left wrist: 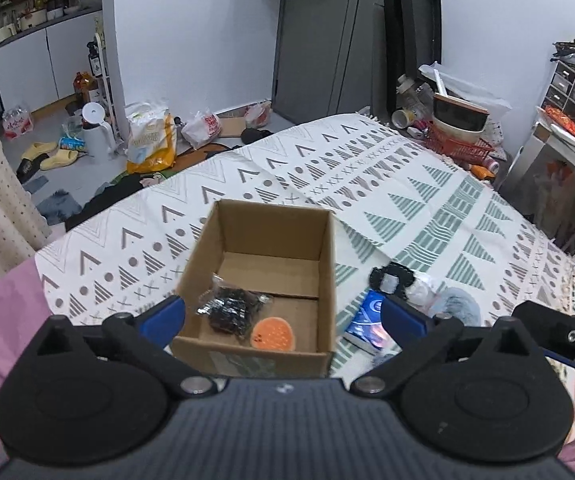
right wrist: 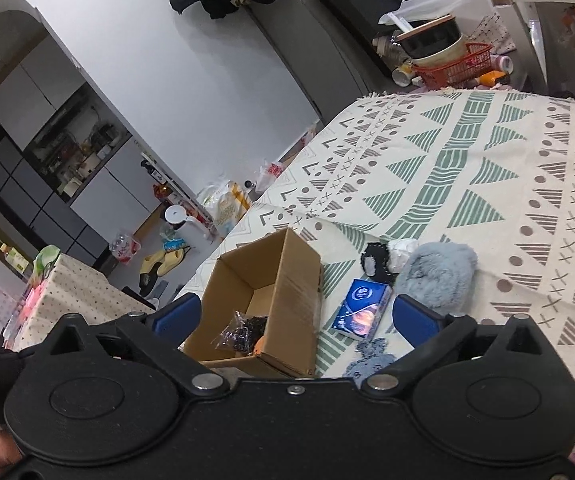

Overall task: Organize soft objects
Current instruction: 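Lift both tools out of the box and back over the bed, then close both tools on the grey fluffy ball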

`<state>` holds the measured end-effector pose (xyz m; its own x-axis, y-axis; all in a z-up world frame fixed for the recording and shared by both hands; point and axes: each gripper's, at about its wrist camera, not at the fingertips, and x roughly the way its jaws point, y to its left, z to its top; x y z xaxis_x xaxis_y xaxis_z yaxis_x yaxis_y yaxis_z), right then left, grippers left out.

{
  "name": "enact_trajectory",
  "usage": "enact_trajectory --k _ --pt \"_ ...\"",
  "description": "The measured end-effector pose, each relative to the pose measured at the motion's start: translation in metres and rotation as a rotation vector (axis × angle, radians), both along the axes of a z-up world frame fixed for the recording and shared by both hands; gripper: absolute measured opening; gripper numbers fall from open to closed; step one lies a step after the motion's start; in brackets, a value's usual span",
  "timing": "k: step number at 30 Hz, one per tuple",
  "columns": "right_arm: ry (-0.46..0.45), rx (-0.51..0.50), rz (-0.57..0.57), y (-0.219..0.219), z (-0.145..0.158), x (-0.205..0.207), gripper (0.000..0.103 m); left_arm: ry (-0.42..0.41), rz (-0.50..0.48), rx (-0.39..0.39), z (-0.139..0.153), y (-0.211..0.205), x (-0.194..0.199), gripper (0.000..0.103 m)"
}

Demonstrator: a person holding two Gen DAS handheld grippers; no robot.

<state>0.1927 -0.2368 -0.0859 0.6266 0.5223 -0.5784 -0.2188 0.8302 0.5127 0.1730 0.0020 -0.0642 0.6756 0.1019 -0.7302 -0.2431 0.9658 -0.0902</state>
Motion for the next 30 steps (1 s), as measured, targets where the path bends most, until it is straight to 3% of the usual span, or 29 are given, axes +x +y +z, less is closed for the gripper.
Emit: enact_trajectory --k 18,30 --pt "0.0 -0.156 -0.093 -0.037 0.001 -0.005 0.103 0.004 -0.065 -0.037 -0.01 -0.056 -0.007 0.103" --pt "0.065 -0.103 -0.149 -0.061 -0.014 0.005 0.103 0.069 -0.057 -0.045 -0.028 -0.083 0.008 0.103"
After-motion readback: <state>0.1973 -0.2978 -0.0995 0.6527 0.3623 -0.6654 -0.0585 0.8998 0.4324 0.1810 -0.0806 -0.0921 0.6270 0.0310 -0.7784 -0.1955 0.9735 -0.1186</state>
